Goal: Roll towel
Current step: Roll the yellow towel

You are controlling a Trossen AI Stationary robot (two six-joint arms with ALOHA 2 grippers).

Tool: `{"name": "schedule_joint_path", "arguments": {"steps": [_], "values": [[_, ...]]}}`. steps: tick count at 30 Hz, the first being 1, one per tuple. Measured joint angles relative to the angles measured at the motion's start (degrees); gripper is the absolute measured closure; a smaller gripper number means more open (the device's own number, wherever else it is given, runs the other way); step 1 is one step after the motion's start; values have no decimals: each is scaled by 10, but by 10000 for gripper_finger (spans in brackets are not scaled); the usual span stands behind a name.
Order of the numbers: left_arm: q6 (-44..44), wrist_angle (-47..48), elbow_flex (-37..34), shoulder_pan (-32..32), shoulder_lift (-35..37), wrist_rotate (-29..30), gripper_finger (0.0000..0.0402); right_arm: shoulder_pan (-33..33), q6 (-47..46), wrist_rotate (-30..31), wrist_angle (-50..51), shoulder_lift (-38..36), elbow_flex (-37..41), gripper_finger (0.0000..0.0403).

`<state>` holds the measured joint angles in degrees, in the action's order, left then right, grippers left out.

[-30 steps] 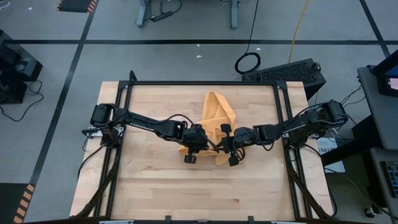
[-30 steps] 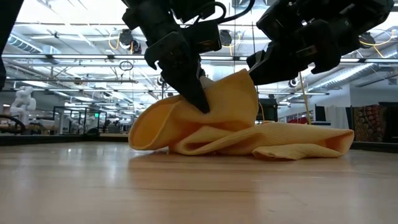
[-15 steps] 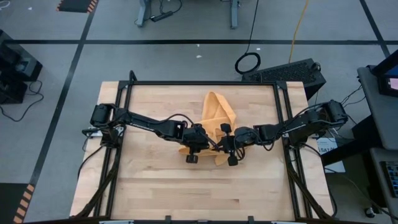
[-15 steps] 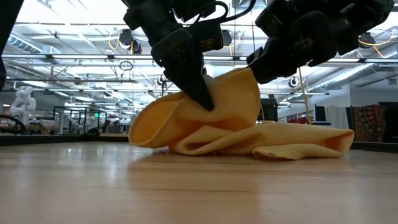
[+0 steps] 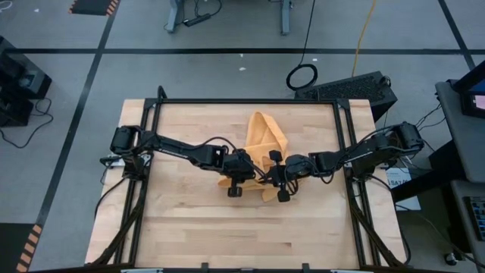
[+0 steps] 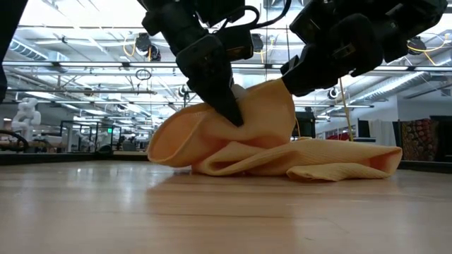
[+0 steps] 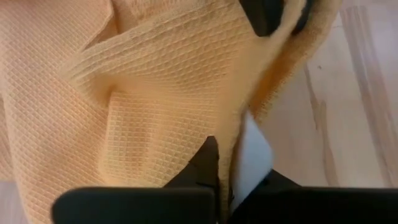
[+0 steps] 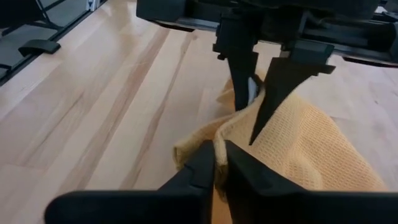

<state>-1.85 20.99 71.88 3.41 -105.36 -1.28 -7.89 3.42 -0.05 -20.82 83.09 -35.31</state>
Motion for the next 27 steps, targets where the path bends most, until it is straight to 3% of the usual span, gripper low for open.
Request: {"name": "schedule_joint_path", "arguments": {"steps": [6,10,15,21,27], "values": [[-17,1,0,-1,0,-2,395,1,0,10,38,-9,0,365],[-17,1,0,-1,0,-2,397,1,0,42,111,-42,0,352],[-20,1,0,-1,0,-2,398,0,-27,40,173,-90,2,321],[-43,-1,0,-1,0,-2,399,0,-101,31,160,-100,26,250],[-46,-1,0,-1,0,-1,399,-1,-89,28,66,-100,26,207]]}}
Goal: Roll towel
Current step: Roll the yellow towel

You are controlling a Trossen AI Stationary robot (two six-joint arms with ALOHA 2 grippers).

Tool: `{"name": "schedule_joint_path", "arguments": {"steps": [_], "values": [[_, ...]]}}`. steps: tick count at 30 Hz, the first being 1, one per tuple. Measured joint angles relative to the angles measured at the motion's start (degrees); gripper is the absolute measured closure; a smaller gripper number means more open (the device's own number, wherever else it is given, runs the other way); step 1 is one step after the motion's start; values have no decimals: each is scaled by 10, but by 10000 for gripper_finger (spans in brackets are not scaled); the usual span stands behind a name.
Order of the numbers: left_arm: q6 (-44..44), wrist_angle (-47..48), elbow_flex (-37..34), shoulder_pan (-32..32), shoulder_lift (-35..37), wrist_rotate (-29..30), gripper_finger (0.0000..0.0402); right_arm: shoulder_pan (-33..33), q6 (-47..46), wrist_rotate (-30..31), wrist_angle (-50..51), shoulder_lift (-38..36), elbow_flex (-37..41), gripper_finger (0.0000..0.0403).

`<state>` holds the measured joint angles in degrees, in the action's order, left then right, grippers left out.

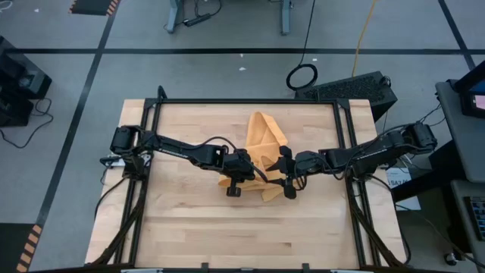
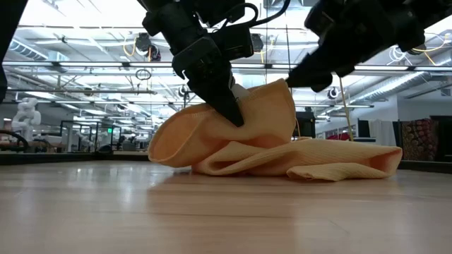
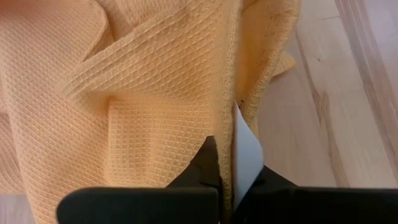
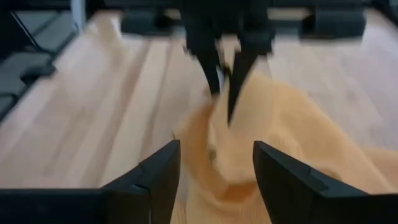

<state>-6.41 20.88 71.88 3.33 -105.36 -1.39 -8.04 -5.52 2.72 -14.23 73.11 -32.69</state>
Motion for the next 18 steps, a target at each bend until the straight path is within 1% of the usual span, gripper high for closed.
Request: {"name": "schedule_joint_path", "arguments": {"steps": [4,8,12,18], "values": [[0,0,0,0,0,1,399,-1,-24,-3,-6,8,0,206],[0,0,0,0,0,2,399,-2,-31,0,-8,8,0,229],[0,0,0,0,0,2,399,-2,-29,4,-4,8,0,275],[0,0,0,0,0,2,399,-2,-17,4,0,8,0,365]]}}
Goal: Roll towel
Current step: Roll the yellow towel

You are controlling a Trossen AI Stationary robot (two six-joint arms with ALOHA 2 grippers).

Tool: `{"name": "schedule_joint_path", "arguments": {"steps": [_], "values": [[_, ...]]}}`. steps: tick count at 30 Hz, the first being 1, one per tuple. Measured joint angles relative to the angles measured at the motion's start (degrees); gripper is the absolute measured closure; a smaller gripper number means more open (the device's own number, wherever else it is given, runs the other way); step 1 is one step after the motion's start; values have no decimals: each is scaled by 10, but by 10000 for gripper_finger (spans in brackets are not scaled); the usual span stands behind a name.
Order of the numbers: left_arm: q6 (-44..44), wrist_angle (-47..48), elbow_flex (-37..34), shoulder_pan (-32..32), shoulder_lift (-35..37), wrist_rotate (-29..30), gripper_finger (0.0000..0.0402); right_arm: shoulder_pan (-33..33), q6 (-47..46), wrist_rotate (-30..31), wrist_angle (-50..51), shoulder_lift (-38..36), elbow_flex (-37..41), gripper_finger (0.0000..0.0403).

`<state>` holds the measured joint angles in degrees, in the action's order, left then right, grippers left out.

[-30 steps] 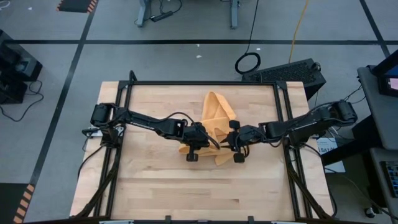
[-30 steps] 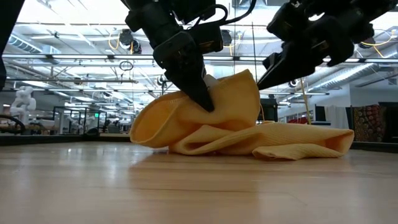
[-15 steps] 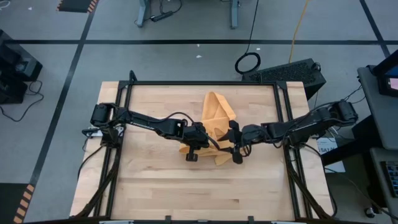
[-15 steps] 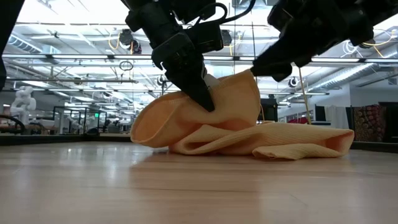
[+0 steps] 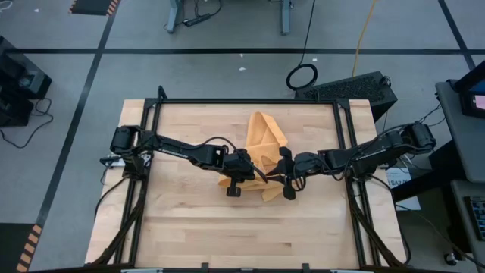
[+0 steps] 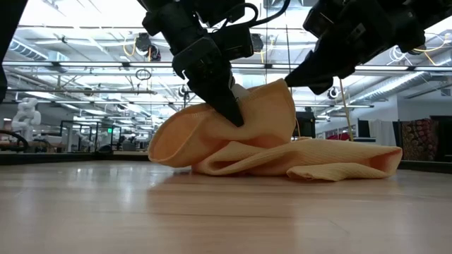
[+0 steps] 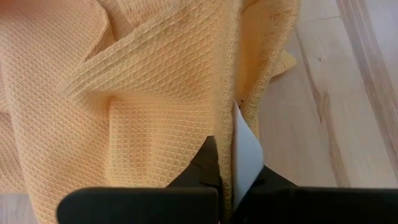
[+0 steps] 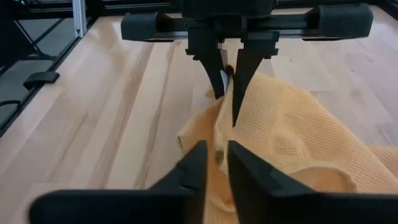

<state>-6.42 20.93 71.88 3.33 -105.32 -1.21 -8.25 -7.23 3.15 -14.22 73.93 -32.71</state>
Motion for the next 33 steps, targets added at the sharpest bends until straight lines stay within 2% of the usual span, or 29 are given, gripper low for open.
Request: {"name": "schedule_joint_path", "arguments": {"steps": [4,13,16,19,22,24,28,33], "values": [[0,0,0,0,0,0,399,-1,4,0,0,0,0,398],[0,0,0,0,0,0,399,-8,-11,8,-2,0,0,398],[0,0,0,0,0,0,399,-10,-4,26,12,0,0,372],[0,0,0,0,0,0,399,-10,1,44,12,0,0,326],[0,0,0,0,0,0,399,-10,9,40,12,0,0,281],[0,0,0,0,0,0,399,-10,10,26,12,1,0,270],[0,0,0,0,0,0,399,-13,5,9,10,11,0,294],[0,-6,0,0,0,0,399,-13,-19,-5,-7,30,0,378]]}}
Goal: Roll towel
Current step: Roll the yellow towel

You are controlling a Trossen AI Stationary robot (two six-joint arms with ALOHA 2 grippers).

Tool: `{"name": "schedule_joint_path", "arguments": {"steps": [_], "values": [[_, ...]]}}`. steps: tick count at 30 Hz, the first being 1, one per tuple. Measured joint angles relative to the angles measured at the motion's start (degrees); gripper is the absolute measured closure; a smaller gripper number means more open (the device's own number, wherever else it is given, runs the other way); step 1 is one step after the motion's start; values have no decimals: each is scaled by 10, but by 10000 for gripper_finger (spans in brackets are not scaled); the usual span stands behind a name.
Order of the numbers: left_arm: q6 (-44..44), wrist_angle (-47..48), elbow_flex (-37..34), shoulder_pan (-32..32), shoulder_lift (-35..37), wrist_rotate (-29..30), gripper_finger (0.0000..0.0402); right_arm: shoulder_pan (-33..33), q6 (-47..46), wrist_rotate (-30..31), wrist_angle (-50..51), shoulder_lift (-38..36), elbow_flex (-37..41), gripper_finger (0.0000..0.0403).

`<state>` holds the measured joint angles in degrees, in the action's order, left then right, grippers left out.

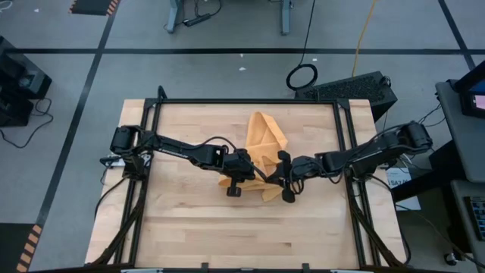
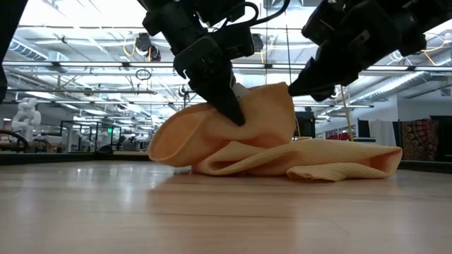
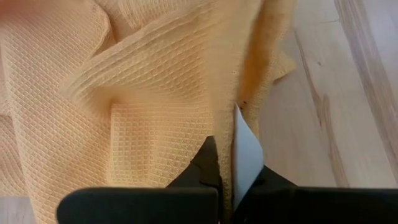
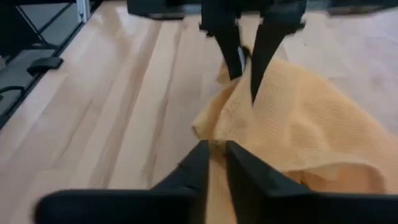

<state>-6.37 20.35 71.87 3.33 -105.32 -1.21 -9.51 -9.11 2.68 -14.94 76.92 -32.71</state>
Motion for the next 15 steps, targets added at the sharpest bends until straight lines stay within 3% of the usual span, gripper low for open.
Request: {"name": "schedule_joint_path", "arguments": {"steps": [2,15], "values": [[0,-1,0,0,0,0,399,0,-8,0,-16,3,0,395],[0,-1,0,0,0,0,399,0,-21,-1,-16,4,0,391]]}}
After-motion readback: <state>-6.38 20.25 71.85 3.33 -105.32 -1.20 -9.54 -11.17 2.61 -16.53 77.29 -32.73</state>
